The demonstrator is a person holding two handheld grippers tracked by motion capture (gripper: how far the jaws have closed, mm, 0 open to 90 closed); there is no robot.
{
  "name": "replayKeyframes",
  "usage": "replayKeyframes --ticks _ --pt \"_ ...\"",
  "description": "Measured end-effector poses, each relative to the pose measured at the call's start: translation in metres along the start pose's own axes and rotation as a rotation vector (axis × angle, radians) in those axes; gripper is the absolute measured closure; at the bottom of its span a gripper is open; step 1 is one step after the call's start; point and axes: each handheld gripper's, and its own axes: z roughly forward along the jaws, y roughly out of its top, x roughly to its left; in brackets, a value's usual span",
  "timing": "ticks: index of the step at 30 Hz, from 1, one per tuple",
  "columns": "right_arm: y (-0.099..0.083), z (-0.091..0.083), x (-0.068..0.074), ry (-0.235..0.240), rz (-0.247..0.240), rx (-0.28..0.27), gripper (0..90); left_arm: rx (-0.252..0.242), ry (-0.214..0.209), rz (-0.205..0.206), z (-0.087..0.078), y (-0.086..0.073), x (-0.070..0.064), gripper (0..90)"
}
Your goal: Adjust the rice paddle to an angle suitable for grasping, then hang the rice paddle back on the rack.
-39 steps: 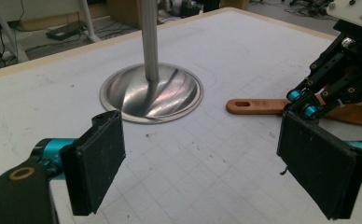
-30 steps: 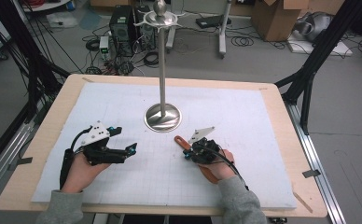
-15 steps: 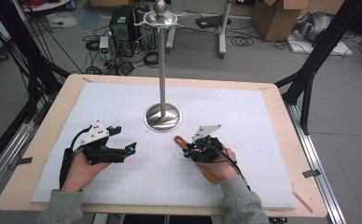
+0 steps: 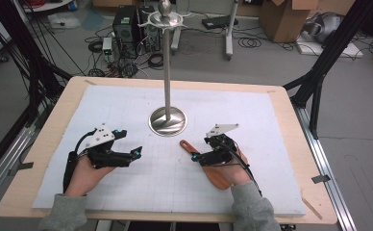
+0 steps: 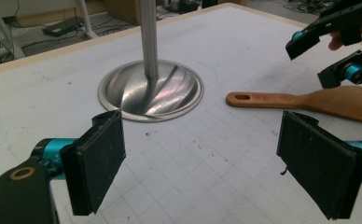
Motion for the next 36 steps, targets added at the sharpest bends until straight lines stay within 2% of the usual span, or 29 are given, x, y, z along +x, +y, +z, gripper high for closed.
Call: replayKeyframes --ticks 3,12,18,23,27,36 --pt "0.001 -0.006 0.0 -0.023 -0.014 -0.002 10.9 0.001 -0.002 -0.001 0.001 0.0 0.0 15.6" --pt "0.003 -0.005 0.002 -0.035 -0.041 0.016 10.6 -0.001 -0.001 0.0 0.0 0.0 0.0 15.6" --pt "0.003 -0.004 0.0 -0.042 -0.027 0.039 10.5 -0.001 0.007 0.001 -0.002 -0.001 -0.001 15.8" --pt "0.002 0.002 0.0 -0.042 -0.014 0.08 10.2 -0.011 0.009 -0.001 -0.003 -0.001 -0.002 15.8" --pt "0.001 0.005 0.0 -0.053 -0.01 0.098 9.3 0.0 0.009 0.001 -0.003 -0.002 -0.002 15.9" --pt "0.001 0.013 -0.002 -0.076 0.033 0.152 9.4 0.003 0.006 0.004 -0.005 -0.003 -0.003 15.9"
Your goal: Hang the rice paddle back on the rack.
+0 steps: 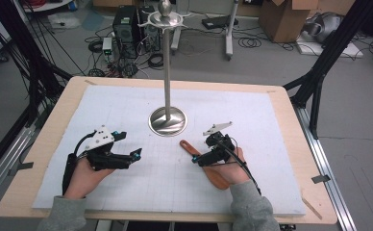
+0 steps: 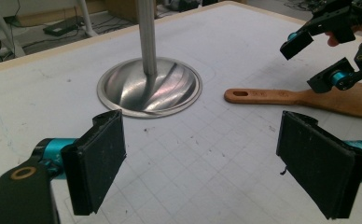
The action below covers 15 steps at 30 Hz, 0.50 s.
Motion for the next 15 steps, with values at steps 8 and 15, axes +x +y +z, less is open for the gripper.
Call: replayKeyframes --ticks 8,15 --pt "0.001 0.009 0.002 -0.027 0.001 0.038 9.6 0.006 0.007 0.0 -0.002 -0.002 0.0 15.9" --pt "0.003 0.016 0.006 -0.042 -0.018 0.078 13.3 0.007 0.012 0.0 -0.005 -0.003 0.001 16.0"
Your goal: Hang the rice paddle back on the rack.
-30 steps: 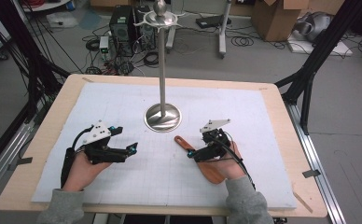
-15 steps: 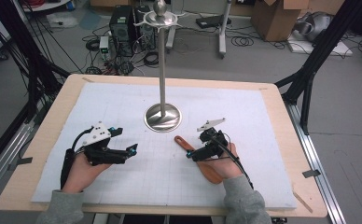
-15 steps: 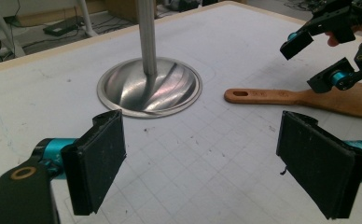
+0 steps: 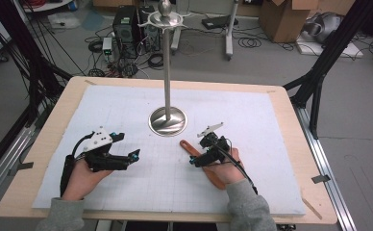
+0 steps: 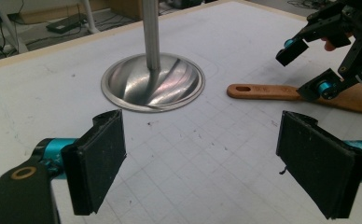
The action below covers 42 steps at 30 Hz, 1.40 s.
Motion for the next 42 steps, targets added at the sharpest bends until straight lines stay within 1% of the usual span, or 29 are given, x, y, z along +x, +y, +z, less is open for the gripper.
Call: replayKeyframes --ticks 2,3,6,7,10,13,17,19,20,22,24,28,37,42 --pt "0.001 0.002 0.002 -0.003 -0.004 0.01 14.2 0.001 0.0 0.002 -0.001 0.0 0.0 16.1" --pt "0.001 0.004 0.003 -0.007 -0.008 0.023 15.2 0.001 0.001 0.0 -0.001 0.0 0.0 16.1" --pt "0.001 0.005 0.004 -0.016 -0.014 0.031 17.0 -0.001 0.004 0.0 -0.002 0.0 0.0 16.1" --pt "0.001 0.005 0.005 -0.02 -0.014 0.034 20.0 -0.001 0.006 -0.002 -0.002 -0.001 0.0 16.1" --pt "0.002 0.005 0.006 -0.03 -0.011 0.046 21.8 0.006 0.01 0.001 -0.001 -0.001 0.0 16.0" --pt "0.002 0.006 0.008 -0.027 -0.018 0.05 24.9 0.017 0.01 0.008 0.0 -0.002 -0.001 16.1" --pt "0.003 0.006 0.01 -0.035 -0.024 0.059 28.6 0.016 0.007 0.008 0.0 -0.002 -0.001 16.1" --pt "0.002 0.007 0.011 -0.04 -0.03 0.068 31.6 0.015 0.012 0.008 0.0 -0.002 0.0 16.1" --pt "0.002 0.007 0.011 -0.04 -0.03 0.068 31.6 0.016 0.014 0.009 0.0 -0.002 0.0 16.1" --pt "0.002 0.007 0.012 -0.045 -0.045 0.068 34.2 0.014 0.018 0.006 0.0 -0.003 0.0 16.1" --pt "0.002 0.006 0.013 -0.038 -0.048 0.069 38.2 0.018 0.019 0.006 -0.001 -0.003 0.001 16.1" --pt "0.002 0.006 0.013 -0.033 -0.054 0.068 40.8 0.02 0.018 0.009 -0.001 -0.003 0.001 16.1" --pt "0.002 0.005 0.013 -0.016 -0.041 0.074 45.2 0.022 0.019 0.01 0.001 -0.003 0.001 16.1" --pt "0.001 0.005 0.013 -0.01 -0.043 0.074 47.6 0.02 0.017 0.009 0.001 -0.003 0.001 16.2"
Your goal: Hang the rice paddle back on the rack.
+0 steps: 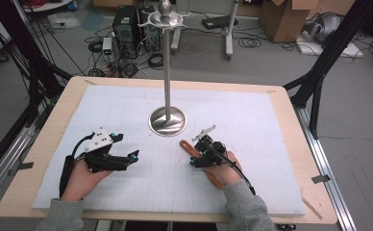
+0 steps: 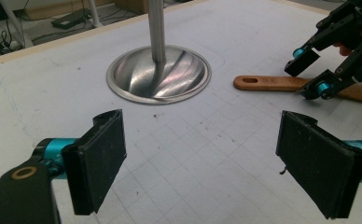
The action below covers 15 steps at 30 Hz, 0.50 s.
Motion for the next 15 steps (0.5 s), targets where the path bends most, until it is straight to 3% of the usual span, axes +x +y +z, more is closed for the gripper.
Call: replayKeyframes --ticks 15 --pt "-0.0007 -0.0002 -0.0019 0.028 -0.001 -0.004 52.4 0.01 0.004 -0.002 0.0006 -0.0013 0.0012 16.4"
